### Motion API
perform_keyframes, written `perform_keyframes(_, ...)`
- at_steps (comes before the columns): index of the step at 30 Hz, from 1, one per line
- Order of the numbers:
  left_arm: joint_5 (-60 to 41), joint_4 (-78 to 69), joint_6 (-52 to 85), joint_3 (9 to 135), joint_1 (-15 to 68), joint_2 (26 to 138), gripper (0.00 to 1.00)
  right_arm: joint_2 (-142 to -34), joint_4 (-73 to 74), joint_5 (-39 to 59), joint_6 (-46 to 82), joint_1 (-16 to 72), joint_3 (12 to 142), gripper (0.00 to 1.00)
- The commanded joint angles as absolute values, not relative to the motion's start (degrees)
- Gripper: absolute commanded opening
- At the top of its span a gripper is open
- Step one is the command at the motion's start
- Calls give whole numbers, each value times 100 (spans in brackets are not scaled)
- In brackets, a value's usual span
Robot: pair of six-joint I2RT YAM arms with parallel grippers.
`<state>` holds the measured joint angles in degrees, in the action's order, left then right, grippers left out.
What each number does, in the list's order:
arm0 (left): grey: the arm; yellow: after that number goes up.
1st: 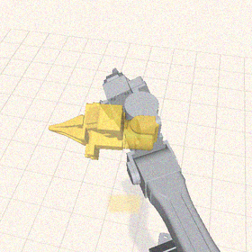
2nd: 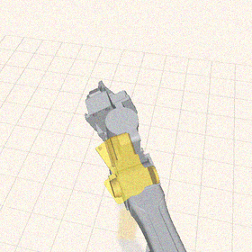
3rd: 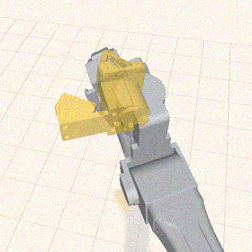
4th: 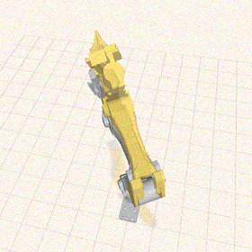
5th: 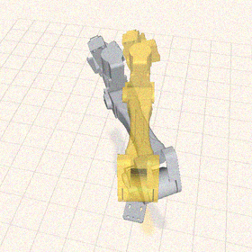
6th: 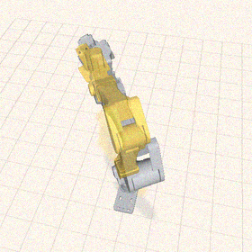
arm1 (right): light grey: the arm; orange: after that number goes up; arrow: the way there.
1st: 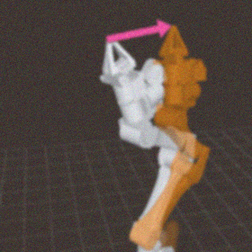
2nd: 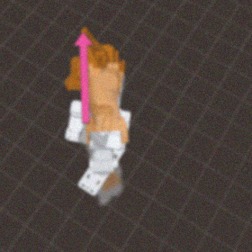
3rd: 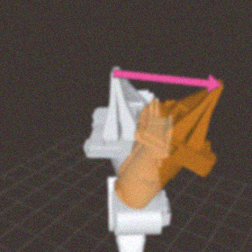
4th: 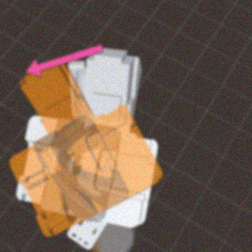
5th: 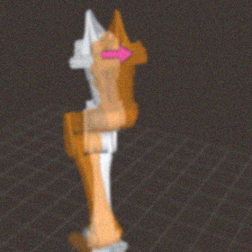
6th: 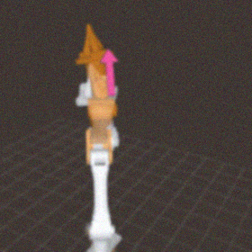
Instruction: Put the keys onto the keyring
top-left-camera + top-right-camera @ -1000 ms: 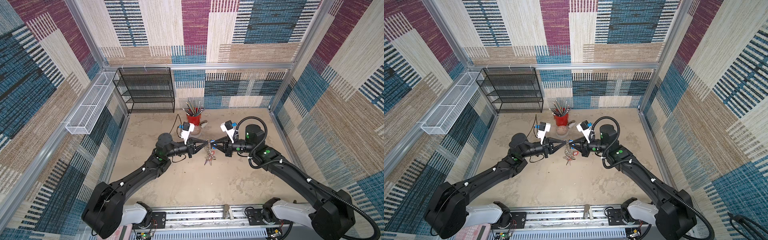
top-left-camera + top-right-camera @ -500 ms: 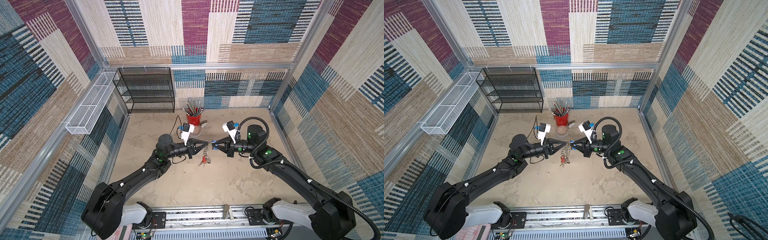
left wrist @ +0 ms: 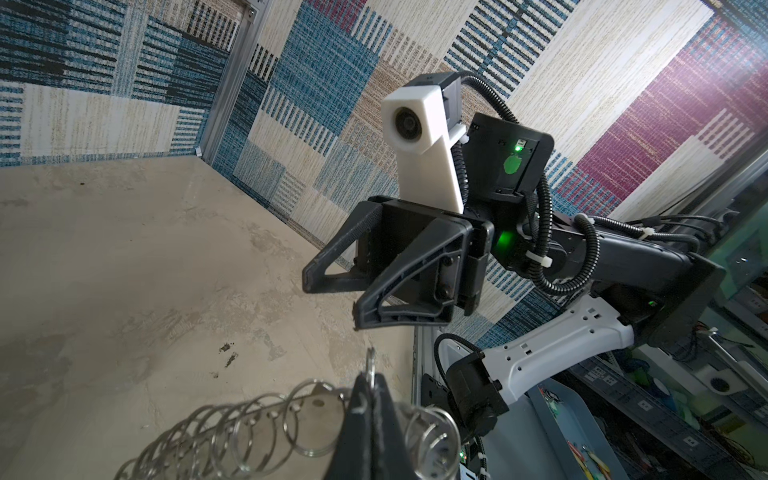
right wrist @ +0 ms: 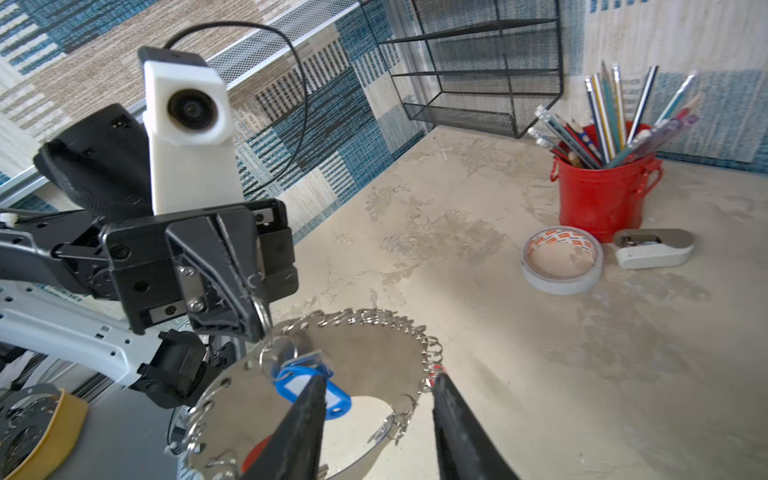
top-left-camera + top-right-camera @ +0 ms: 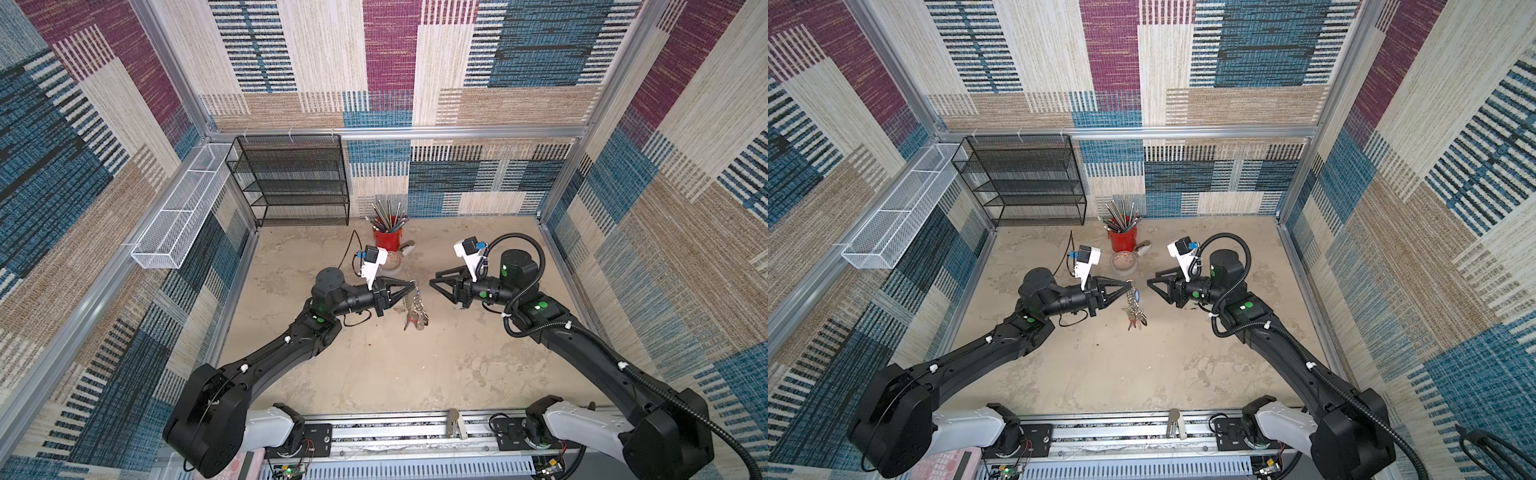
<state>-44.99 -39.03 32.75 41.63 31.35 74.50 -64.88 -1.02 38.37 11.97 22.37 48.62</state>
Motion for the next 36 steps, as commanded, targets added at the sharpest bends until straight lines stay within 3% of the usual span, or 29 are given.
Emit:
perform_keyframes(1,-4423,-3865,3090,4330,3171,7579,0,-6468,36,3229,1427,2089,4854,48)
perform_keyframes(7,-4351,-4067,3215,4765,3308,8211,0,-6612,-62,2450,1684,1910,4883,60)
perform_keyframes(20,-4247,-5464,4351,6103,3709,10300,0,-6516,46,1947,2165,1476,4571,68)
perform_keyframes(36,-3641,-6608,4639,3828,2760,10247,0,-6838,202,2458,2140,1467,4636,69)
